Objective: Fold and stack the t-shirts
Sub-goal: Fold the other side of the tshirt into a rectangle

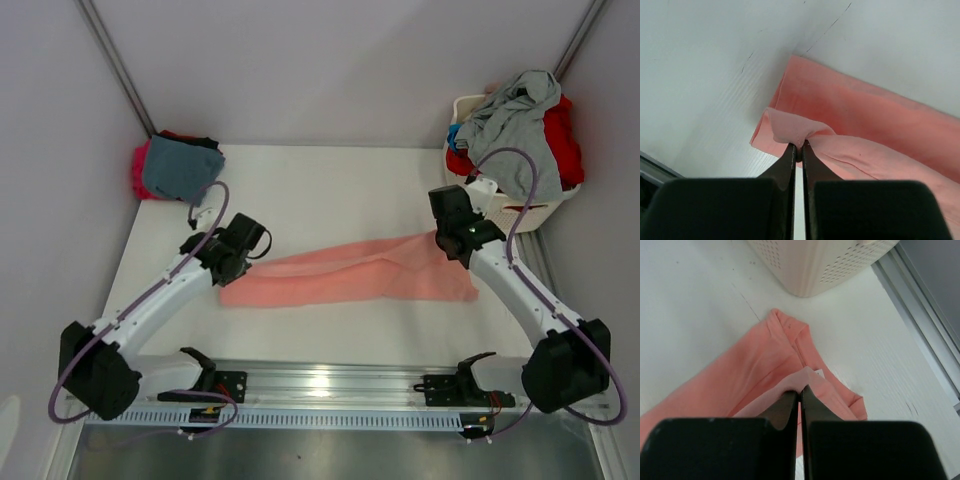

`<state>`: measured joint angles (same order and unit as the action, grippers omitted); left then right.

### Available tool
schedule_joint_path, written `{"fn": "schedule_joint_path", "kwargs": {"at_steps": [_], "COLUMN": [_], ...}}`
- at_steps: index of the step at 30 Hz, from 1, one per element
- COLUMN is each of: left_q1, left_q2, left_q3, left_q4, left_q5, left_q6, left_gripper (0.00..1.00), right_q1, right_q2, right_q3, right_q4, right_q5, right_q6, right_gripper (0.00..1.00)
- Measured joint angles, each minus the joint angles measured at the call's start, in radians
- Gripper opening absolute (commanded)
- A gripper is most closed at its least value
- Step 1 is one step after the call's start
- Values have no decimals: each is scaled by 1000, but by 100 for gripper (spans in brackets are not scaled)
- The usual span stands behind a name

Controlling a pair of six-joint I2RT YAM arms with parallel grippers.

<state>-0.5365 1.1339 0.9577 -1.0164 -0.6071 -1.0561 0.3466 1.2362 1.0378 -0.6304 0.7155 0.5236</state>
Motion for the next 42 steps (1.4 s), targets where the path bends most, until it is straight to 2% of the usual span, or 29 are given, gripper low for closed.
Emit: {"fn": "schedule_joint_path", "kwargs": {"at_steps": [7, 19, 20, 22, 23, 24, 25, 26, 29, 31, 36, 42], "left_q1": [9, 143, 148, 153, 154, 154, 154, 154, 160, 167, 177, 142], "left_q2": [209, 256, 274, 317, 339, 356, 367, 374, 380, 392, 399, 285], "left_q3": [49, 49, 51, 57, 60, 62, 63, 63, 70, 93, 136, 77], "left_q4": [70, 156, 159, 160, 161, 164, 167, 171, 185, 184, 194, 223], "left_q5": [1, 10, 10, 11, 12, 14, 18, 20, 31, 34, 36, 46], "left_q6": [22, 56, 61, 64, 68, 72, 76, 80, 93, 96, 98, 101], "left_gripper": [1, 1, 1, 12, 21, 42, 53, 69, 87, 92, 92, 92], "right_q1": [-5, -74, -77, -79, -80, -80, -81, -82, -83, -83, -83, -83], "right_q2": [139, 347, 357, 375, 383, 391, 396, 401, 412, 415, 407, 275], "right_q3": [16, 105, 105, 106, 106, 106, 107, 107, 111, 113, 113, 69], "right_q4": [53, 131, 135, 144, 150, 159, 167, 177, 203, 224, 247, 237], "right_q5": [7, 11, 10, 10, 8, 5, 3, 1, -2, -2, -20, -84], "right_q6": [7, 6, 6, 7, 8, 12, 7, 2, -6, -18, -31, -19], "right_gripper": [0, 0, 3, 16, 34, 38, 40, 43, 55, 57, 59, 61]}}
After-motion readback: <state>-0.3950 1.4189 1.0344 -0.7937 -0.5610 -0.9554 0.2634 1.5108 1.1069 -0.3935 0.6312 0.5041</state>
